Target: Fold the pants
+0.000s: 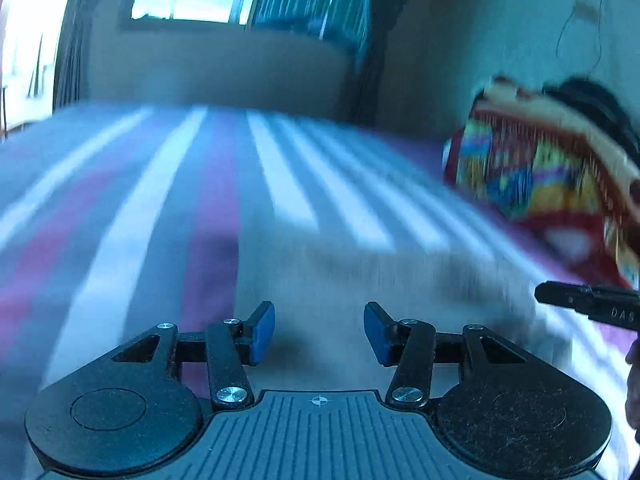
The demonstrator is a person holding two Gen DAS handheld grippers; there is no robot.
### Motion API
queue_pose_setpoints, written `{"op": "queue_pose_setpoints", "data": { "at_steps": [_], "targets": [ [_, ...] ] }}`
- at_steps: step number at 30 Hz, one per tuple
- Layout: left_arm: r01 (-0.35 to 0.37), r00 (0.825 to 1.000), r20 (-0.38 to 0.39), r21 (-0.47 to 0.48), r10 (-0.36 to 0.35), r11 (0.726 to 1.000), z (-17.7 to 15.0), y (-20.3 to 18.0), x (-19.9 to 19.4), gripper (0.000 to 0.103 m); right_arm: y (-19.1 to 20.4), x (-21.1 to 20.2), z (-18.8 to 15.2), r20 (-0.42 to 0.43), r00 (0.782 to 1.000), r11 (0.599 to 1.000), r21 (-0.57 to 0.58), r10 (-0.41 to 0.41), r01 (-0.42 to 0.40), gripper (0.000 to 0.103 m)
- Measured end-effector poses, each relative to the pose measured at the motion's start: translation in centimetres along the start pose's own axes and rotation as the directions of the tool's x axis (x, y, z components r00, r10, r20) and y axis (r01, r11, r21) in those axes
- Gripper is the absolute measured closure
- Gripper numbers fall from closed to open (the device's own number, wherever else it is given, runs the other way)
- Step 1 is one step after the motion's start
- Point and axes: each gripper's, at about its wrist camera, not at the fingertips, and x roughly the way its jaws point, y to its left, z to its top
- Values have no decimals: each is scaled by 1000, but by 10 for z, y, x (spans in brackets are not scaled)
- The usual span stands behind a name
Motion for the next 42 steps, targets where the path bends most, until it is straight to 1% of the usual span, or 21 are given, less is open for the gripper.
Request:
{"op": "queue_pose_setpoints", "data": {
  "at_steps": [2, 4, 6, 7, 8, 9, 11, 14, 16, 17, 18, 19, 20, 25, 29, 32, 33, 35, 38, 41, 42],
  "targets": [
    [-6, 1000, -5, 11, 6, 1000, 21, 1, 23, 53, -1, 5, 19, 59, 998, 1000, -9, -3, 3, 83],
    [1, 998, -59, -11, -2, 1000, 32, 5, 53, 53, 2, 23, 35, 68, 998, 1000, -23, 7, -5, 83],
    [-29, 987, -161, -16, 27, 999, 26, 10, 92, 53, 4, 49, 38, 31, 999, 999, -40, 7, -6, 84],
    [-44, 975, -218, -15, 39, 999, 20, 13, 110, 53, 4, 63, 34, -18, 1000, 999, -48, -2, 1, 85],
    [-46, 973, -229, -26, 39, 999, 17, 14, 113, 53, 1, 82, 28, -83, 996, 998, -61, -22, 17, 85],
    [-47, 973, -228, -31, 38, 998, 21, 14, 112, 53, -1, 94, 21, -133, 991, 997, -76, -33, 23, 85],
    [-35, 988, -151, -26, 31, 999, 33, 12, 99, 53, -1, 91, 21, -116, 993, 997, -79, -26, 17, 85],
    [-76, 991, -107, 8, 77, 997, 44, 16, 101, 53, 3, 66, 36, 1, 1000, 997, -82, 10, -10, 75],
    [-134, 973, -183, 57, 143, 989, 43, 20, 125, 53, 4, 65, 41, 18, 1000, 996, -84, 11, -9, 76],
    [-141, 955, -252, 69, 154, 988, 39, 25, 140, 49, 5, 74, 41, -12, 1000, 996, -90, -10, 9, 76],
    [-145, 953, -261, 51, 153, 988, 35, 30, 145, 42, 5, 91, 37, -88, 994, 993, -109, -62, 52, 76],
    [-146, 955, -256, 30, 148, 989, 34, 34, 144, 41, 5, 103, 29, -154, 984, 990, -120, -87, 69, 76],
    [-143, 957, -254, 19, 143, 990, 34, 36, 142, 41, 3, 107, 24, -154, 984, 990, -118, -91, 73, 75],
    [-150, 961, -226, 55, 159, 987, 33, 30, 132, 41, 0, 105, 28, -123, 989, 992, -109, -79, 65, 75],
    [-152, 968, -186, 91, 167, 984, 37, 22, 107, 41, 5, 89, 34, -77, 994, 993, -94, -83, 75, 71],
    [-145, 972, -168, 125, 165, 981, 34, 14, 91, 41, 5, 63, 38, 21, 996, 995, -47, -91, 91, 49],
    [-152, 969, -176, 137, 175, 979, 31, 13, 90, 41, 6, 59, 37, 26, 995, 995, -33, -96, 97, 47],
    [-160, 958, -212, 151, 190, 975, 23, 13, 91, 41, 6, 61, 30, -13, 994, 994, -18, -108, 108, 47],
    [-164, 958, -215, 138, 191, 977, 22, 12, 83, 41, 1, 82, 13, -159, 977, 990, -6, -138, 139, 45],
    [-163, 968, -168, 153, 188, 975, 23, 5, 59, 41, -5, 70, 17, -154, 982, 990, 71, -107, 119, 46],
    [-157, 972, -152, 140, 178, 978, 22, 5, 48, 41, -4, 60, 19, -122, 988, 991, 83, -95, 106, 46]
  ]
}}
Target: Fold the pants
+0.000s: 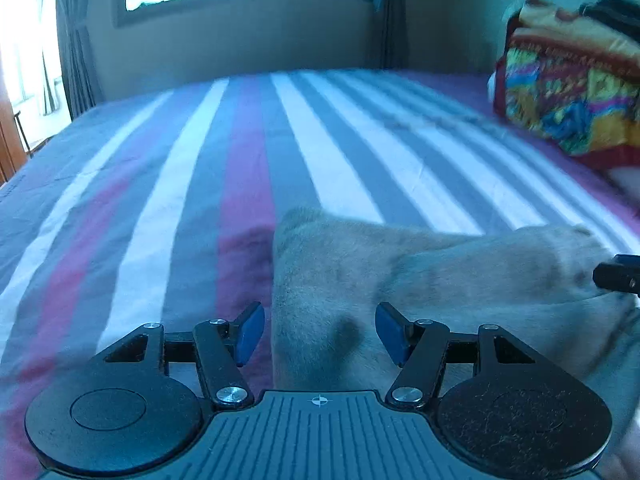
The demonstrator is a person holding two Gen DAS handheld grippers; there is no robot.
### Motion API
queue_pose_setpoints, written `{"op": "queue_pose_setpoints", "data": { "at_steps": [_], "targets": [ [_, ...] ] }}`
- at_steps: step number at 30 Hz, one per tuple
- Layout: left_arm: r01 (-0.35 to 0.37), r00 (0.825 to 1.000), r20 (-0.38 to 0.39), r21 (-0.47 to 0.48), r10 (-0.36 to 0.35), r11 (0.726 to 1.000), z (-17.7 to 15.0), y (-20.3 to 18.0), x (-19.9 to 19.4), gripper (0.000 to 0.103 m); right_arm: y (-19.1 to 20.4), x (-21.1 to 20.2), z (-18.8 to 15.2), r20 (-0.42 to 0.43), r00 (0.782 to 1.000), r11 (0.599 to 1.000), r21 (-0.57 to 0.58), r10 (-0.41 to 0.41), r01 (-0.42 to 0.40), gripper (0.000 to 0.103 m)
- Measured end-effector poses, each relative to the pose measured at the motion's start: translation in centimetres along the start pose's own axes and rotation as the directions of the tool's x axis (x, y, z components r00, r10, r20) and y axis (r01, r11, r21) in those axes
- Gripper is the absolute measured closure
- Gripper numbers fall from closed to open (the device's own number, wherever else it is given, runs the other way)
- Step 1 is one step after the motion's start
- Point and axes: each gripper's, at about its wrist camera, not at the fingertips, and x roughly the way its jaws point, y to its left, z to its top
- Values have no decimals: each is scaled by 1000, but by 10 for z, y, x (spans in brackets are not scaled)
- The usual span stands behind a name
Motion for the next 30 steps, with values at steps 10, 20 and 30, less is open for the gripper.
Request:
{"op": "queue_pose_setpoints", "data": {
  "at_steps": [10, 20, 30],
  "targets": [
    [27, 999, -34, -74, -29, 997, -57, 18, -27, 40, -5, -14, -41, -50, 999, 1000, 9, 18, -17, 41],
    [110, 993, -14, -156, -114, 982, -89, 44, -55, 40, -17, -25, -54, -133, 986, 993, 84, 99, -88, 27],
    [473, 833, 21, -546, -553, 691, -96, 117, 11, 37, -96, -17, -40, -16, 956, 865, 431, 293, -258, 27]
  ]
}}
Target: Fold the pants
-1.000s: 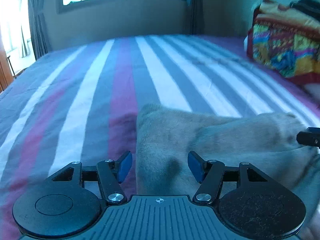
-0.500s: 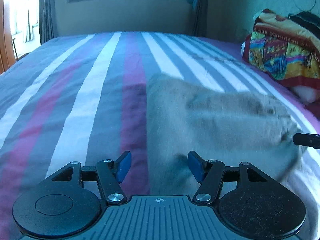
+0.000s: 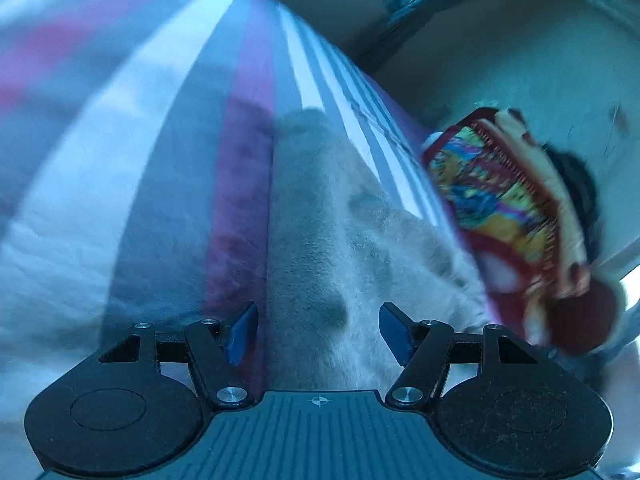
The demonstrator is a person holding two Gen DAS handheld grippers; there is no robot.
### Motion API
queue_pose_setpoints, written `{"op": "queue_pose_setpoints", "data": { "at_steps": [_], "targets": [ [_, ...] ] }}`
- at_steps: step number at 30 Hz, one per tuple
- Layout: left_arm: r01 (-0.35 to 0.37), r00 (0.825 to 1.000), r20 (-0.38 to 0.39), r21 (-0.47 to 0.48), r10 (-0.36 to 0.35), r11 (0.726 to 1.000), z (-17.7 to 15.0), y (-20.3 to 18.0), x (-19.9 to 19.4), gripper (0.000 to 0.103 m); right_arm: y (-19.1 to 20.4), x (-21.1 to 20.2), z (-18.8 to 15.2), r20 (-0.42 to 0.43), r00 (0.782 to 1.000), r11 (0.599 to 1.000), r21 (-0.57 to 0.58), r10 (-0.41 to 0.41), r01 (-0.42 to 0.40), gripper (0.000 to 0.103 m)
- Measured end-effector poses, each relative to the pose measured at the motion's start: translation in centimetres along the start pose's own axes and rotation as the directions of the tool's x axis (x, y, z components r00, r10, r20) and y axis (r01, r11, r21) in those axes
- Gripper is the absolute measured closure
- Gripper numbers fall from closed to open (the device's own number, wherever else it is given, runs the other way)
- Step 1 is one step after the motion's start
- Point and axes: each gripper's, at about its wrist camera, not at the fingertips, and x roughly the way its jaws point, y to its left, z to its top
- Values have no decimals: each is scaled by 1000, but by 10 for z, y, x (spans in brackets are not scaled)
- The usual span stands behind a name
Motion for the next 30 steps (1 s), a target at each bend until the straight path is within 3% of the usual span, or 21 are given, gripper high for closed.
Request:
{"op": "queue_pose_setpoints", "data": {
  "at_steps": [4, 9, 11, 13, 16, 18, 20, 21, 25, 30],
  "targets": [
    [103, 993, -43, -86, -107, 991, 12, 26, 19, 37, -21, 26, 5, -124, 986, 991, 88, 110, -100, 20],
    [193, 977, -73, -87, -199, 977, 21, 36, 46, 39, -33, 43, 15, -110, 975, 979, 75, 195, -188, 25],
    [216, 971, -84, -78, -223, 973, 26, 37, 59, 45, -34, 54, 18, -137, 961, 970, 76, 239, -230, 25],
    [204, 974, -88, -76, -210, 976, 32, 40, 72, 68, -36, 66, 24, -159, 945, 958, 72, 287, -278, 24],
    [273, 957, -78, -92, -280, 958, 35, 46, 88, 73, -35, 77, 28, -179, 928, 945, 33, 327, -327, 26],
    [298, 950, -71, -91, -305, 950, 35, 46, 91, 73, -30, 84, 29, -188, 929, 944, -25, 319, -330, 26],
    [312, 947, -50, -90, -318, 946, 34, 45, 88, 73, -21, 89, 32, -210, 926, 941, -66, 313, -333, 31],
    [323, 944, -33, -93, -327, 942, 33, 45, 85, 75, -18, 91, 33, -219, 925, 940, -77, 310, -333, 40],
    [400, 916, 75, -102, -394, 911, 42, 41, 67, 75, -8, 83, 46, -208, 910, 925, -45, 360, -377, 53],
    [388, 912, 152, -27, -380, 921, 105, 38, 49, 75, 39, 96, 94, -225, 877, 878, -137, 424, -459, 55]
  ]
}}
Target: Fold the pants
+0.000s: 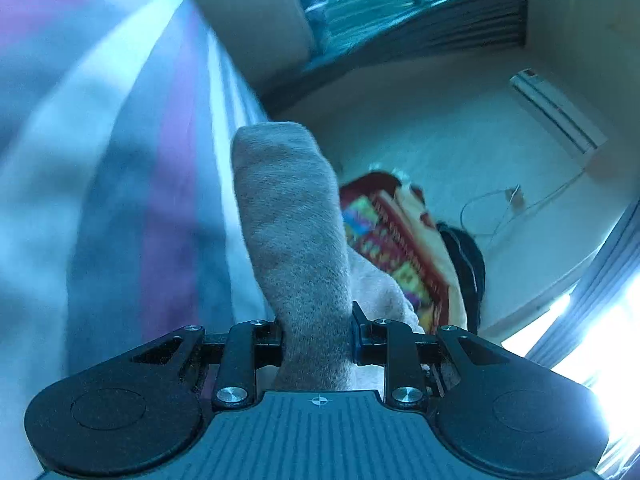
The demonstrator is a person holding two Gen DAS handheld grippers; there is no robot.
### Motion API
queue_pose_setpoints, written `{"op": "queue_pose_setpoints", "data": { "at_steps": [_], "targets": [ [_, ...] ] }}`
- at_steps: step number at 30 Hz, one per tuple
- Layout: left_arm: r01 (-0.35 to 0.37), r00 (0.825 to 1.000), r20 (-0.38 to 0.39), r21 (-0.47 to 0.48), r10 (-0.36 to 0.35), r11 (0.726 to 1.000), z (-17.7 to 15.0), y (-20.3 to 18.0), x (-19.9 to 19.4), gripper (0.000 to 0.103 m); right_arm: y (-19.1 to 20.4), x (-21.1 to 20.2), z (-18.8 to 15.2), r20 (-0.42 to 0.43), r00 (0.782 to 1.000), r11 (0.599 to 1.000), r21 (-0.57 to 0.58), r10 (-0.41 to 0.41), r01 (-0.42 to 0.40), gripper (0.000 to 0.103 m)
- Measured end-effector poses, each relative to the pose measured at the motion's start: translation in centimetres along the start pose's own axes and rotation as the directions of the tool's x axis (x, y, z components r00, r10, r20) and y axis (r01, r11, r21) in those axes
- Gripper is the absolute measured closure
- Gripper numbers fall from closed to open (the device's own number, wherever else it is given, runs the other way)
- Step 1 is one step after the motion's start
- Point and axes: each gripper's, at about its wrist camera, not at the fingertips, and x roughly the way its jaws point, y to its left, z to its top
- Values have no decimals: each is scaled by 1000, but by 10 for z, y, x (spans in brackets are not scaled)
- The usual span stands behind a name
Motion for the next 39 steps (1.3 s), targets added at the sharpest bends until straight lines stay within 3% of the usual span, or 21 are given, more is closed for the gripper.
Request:
{"op": "queue_pose_setpoints", "data": {
  "at_steps": [3, 6, 7, 8, 9, 11, 14, 18, 20, 24, 25, 29, 31, 34, 39],
  "targets": [
    [-41, 999, 10, 54, 41, 998, 45, 0, 5, 75, 0, 31, 44, -1, 1000, 999, -20, 27, -27, 55],
    [-137, 990, -6, 64, 138, 988, 76, 20, 19, 75, -16, 72, 85, -10, 1000, 1000, 8, 16, -16, 55],
    [-205, 978, -27, 64, 207, 977, 80, 32, 26, 73, -25, 87, 90, -20, 1000, 1000, 25, 0, 0, 52],
    [-322, 943, -67, 74, 327, 944, 80, 49, 36, 71, -35, 102, 95, -43, 999, 998, 45, -32, 34, 49],
    [-322, 942, -79, 56, 325, 945, 77, 65, 40, 70, -48, 119, 94, -88, 992, 993, 67, -92, 98, 42],
    [-272, 961, -39, 39, 273, 962, 72, 74, 36, 70, -67, 149, 74, -160, 969, 977, 70, -190, 203, 45],
    [-259, 965, -30, 49, 260, 965, 70, 73, 37, 70, -66, 146, 55, -64, 983, 983, 50, -171, 175, 43],
    [-292, 955, -26, 90, 296, 952, 67, 68, 33, 69, -69, 148, 49, -41, 987, 985, 60, -157, 159, 43],
    [-313, 947, -37, 118, 319, 942, 64, 56, 34, 61, -68, 152, 52, -40, 986, 985, 59, -162, 164, 40],
    [-306, 938, -94, 229, 334, 924, 46, 27, 33, 31, -62, 155, 63, -77, 987, 987, 60, -144, 148, 25],
    [-299, 935, -112, 258, 336, 919, 40, 20, 33, 29, -58, 152, 63, -88, 986, 988, 54, -142, 147, 22],
    [-303, 926, -131, 304, 355, 903, 32, 14, 27, 30, -54, 143, 58, -134, 986, 992, 63, -101, 110, 20],
    [-316, 922, -129, 301, 366, 900, 34, 16, 29, 42, -55, 141, 55, -147, 985, 992, 69, -96, 107, 30],
    [-323, 923, -119, 282, 367, 904, 36, 20, 27, 51, -55, 145, 58, -146, 982, 989, 68, -123, 134, 33],
    [-333, 921, -104, 285, 375, 899, 30, 21, 24, 51, -51, 148, 57, -137, 979, 986, 43, -152, 159, 34]
  ]
}}
